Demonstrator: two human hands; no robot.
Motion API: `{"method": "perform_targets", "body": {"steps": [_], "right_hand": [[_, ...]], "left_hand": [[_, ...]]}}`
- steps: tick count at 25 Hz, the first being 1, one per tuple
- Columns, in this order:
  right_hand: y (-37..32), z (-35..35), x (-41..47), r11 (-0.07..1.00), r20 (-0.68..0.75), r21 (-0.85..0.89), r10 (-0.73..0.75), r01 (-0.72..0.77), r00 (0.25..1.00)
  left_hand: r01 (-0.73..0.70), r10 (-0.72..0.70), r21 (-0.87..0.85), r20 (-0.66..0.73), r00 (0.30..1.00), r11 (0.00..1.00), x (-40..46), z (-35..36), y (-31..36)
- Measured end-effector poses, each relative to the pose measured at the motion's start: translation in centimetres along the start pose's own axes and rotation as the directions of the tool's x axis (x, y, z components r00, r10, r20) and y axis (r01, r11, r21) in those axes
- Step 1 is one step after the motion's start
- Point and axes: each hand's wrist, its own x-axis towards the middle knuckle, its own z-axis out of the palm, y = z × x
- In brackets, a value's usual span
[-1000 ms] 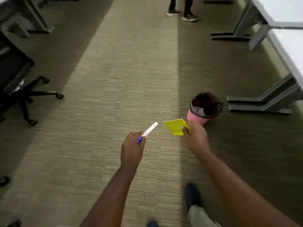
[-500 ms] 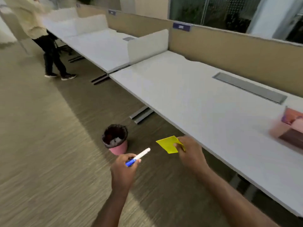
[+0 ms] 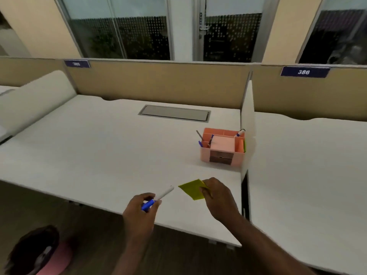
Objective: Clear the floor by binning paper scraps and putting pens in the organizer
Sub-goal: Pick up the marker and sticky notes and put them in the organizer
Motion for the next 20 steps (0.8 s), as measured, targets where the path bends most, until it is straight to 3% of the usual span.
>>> {"method": "perform_targets", "body": {"steps": [5,9,12,20], "right_hand": [[5.1,-4.0,3.1,0.992,-0.196,0.032,0.125,-0.121,0.973],[6.6,-5.4,5.7,0.974,-0.408,0.063,0.224,-0.218,0.885],[6.6,-6.0,8.6,0.965,-0.529,-0.022,0.212,-0.263,0.822],[5.7,-3.5,15.6,0.814,-0.565,-0.241,0.325,-0.528,0.759]], "left_hand": [[-0.235,0.233,-0.005,0.148,0.961,0.972,4.4,7.0,5.2],[-0.374,0.372,-0.028,0.202,0.906,0.927,9.0,10.9,8.1],[-0.464,0.469,-0.080,0.248,0.848,0.882,13.9,14.3,10.1],[-0.656,0.658,-0.208,0.488,0.573,0.725,24.6,23.6,14.4]]}}
